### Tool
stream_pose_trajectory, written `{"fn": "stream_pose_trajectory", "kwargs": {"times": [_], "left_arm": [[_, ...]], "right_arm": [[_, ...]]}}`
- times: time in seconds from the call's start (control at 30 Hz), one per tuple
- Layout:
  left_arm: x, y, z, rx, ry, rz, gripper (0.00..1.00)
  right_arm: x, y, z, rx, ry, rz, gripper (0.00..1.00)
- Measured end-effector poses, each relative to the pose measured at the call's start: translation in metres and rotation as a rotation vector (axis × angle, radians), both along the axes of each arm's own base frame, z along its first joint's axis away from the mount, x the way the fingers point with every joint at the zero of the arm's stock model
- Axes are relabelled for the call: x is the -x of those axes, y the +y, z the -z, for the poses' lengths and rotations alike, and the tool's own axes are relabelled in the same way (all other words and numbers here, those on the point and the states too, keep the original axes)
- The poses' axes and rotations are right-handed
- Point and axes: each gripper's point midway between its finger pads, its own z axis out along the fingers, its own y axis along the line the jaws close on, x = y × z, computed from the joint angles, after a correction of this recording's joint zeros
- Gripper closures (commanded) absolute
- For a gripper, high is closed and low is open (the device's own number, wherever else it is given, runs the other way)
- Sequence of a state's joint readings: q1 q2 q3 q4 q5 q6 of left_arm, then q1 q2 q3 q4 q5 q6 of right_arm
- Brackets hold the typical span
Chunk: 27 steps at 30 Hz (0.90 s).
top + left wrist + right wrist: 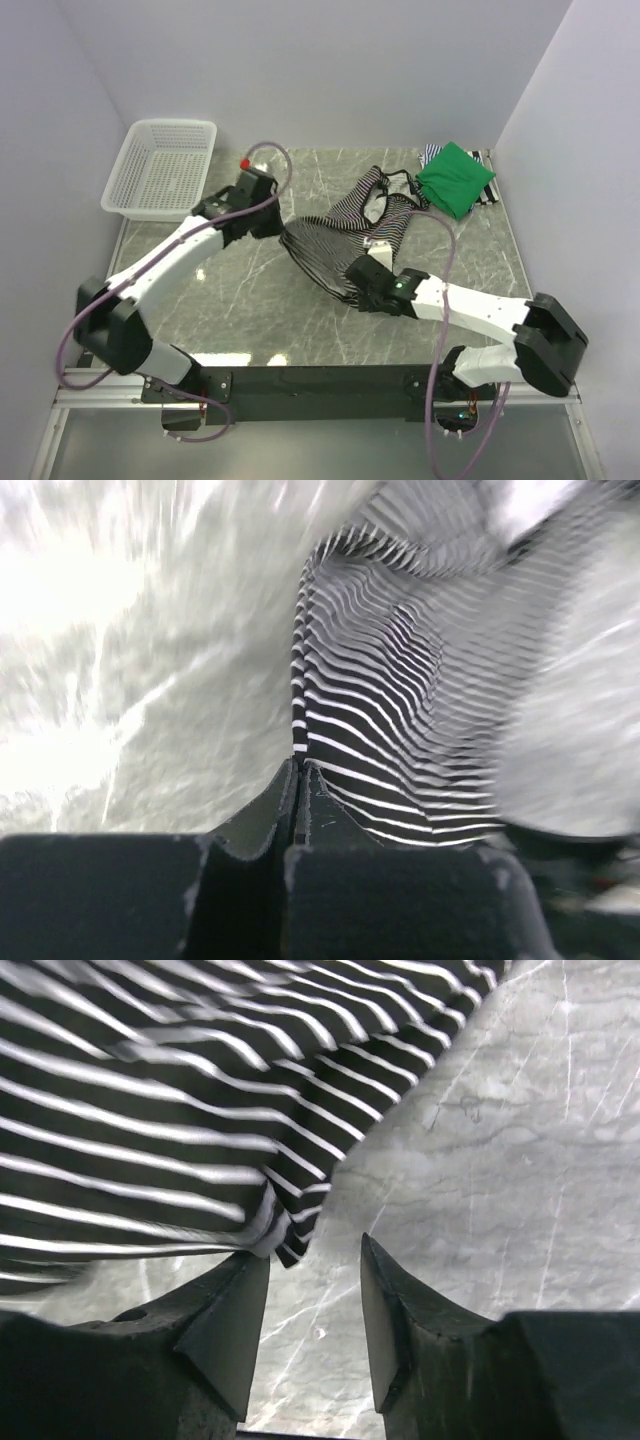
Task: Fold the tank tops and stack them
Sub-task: Flatten the tank top out
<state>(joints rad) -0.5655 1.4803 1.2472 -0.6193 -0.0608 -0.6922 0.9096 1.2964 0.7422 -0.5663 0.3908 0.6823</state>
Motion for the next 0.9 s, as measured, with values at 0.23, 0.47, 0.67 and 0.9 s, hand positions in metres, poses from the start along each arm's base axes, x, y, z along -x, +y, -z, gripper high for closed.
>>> {"fn": "stream_pose_trajectory", "kwargs": {"times": [0.23, 0.47, 0.67, 0.9], "left_arm": [[-0.004, 0.002, -0.098, 0.097, -0.186, -0.028, 0.99], [-0.004, 0.001, -0.141, 0.108, -0.257, -0.034, 1.0], [0.001, 0.006, -0.137, 0.08, -0.237, -0.041, 0.99], [-0.002, -0.002, -0.187, 0.127, -0.312, -0.024, 0.99]], "right_arm": [[0.01, 0.0, -0.009, -0.173, -0.047, 0.065, 0.48], [0.007, 0.013, -0.008, -0.266, -0.053, 0.107, 0.48], [0.003, 0.035, 0.01, -0.313, -0.011, 0.108, 0.48], [-0.01, 0.065, 0.013, -0.402, -0.013, 0.097, 0.43]]}}
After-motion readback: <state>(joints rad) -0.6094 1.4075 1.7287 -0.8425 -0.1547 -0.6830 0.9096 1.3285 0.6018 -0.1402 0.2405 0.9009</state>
